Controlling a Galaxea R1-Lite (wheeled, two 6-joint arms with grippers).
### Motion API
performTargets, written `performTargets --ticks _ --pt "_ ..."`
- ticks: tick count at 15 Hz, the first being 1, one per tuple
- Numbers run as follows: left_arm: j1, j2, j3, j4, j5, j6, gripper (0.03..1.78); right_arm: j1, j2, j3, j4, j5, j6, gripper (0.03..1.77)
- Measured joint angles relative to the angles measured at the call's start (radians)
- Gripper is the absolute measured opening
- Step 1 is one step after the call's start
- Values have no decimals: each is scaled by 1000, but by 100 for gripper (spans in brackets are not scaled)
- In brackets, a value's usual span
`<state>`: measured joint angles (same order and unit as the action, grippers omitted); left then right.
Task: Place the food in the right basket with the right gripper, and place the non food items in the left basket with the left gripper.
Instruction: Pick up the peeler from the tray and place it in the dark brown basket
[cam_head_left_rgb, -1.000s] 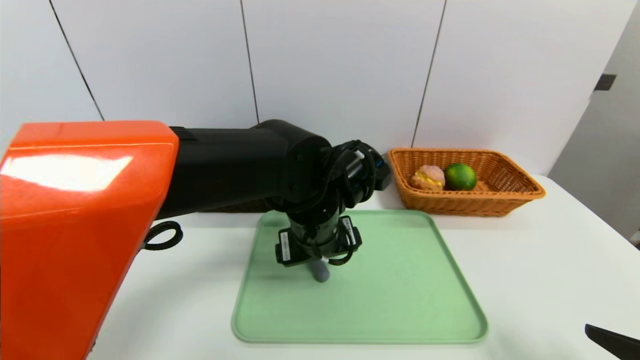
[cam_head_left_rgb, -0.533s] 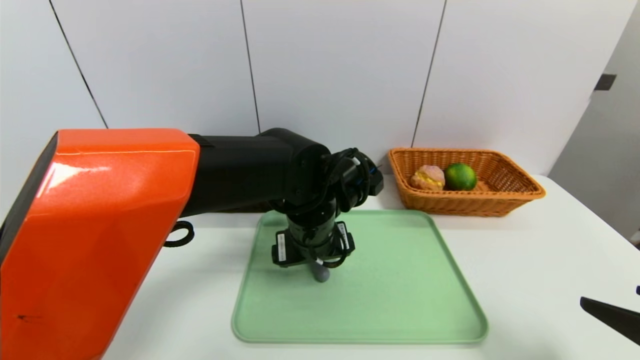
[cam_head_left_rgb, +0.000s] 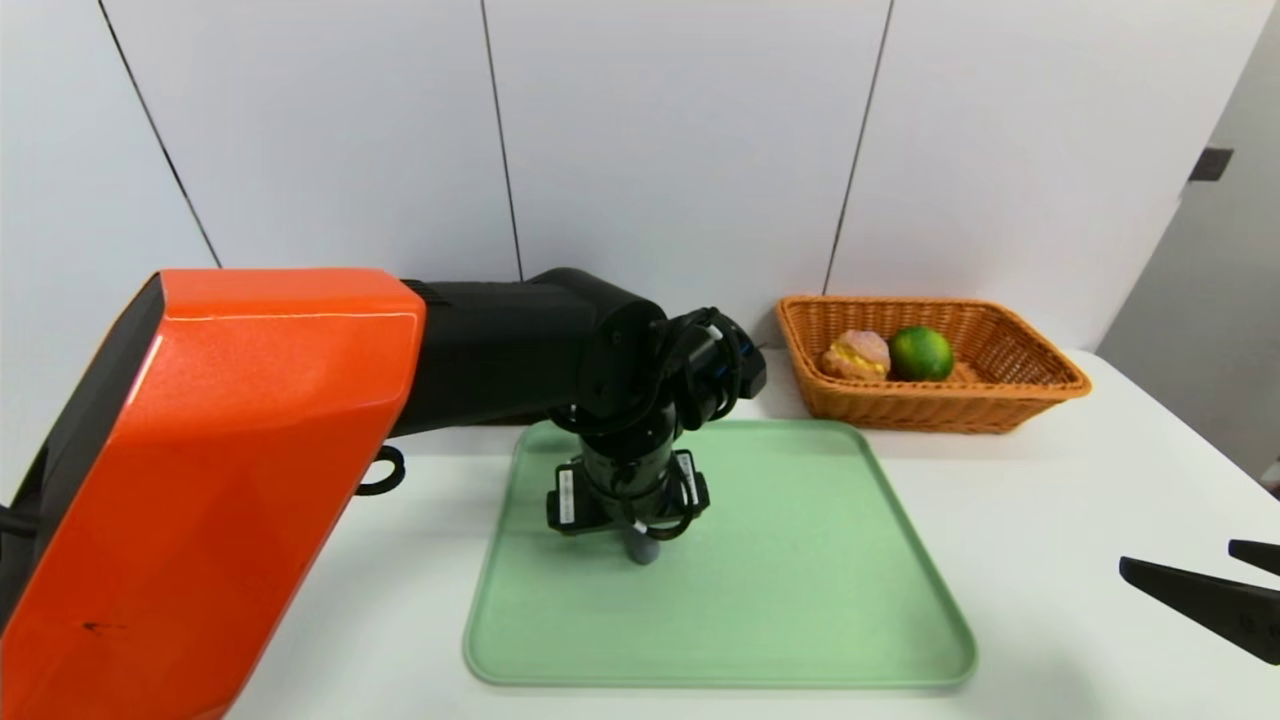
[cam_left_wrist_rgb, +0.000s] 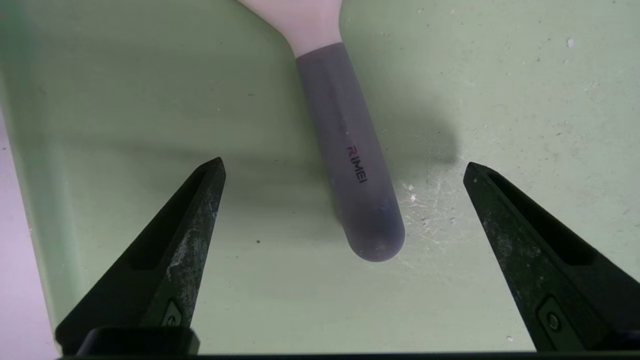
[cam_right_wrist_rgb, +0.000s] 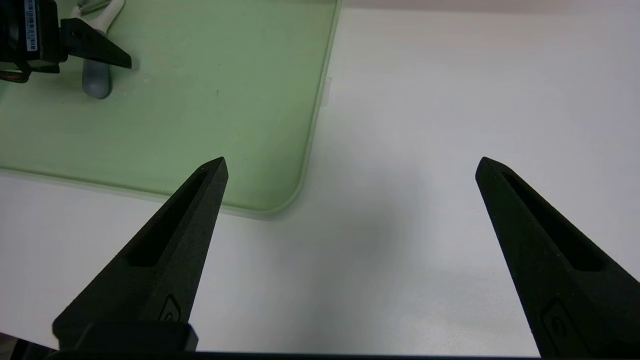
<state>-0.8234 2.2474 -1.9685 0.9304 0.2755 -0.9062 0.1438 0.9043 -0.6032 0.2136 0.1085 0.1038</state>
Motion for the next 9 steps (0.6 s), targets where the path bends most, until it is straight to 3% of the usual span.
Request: performTargets --ticks 9 --pt "3 13 -3 -17 0 23 169 0 4 21 0 7 0 171"
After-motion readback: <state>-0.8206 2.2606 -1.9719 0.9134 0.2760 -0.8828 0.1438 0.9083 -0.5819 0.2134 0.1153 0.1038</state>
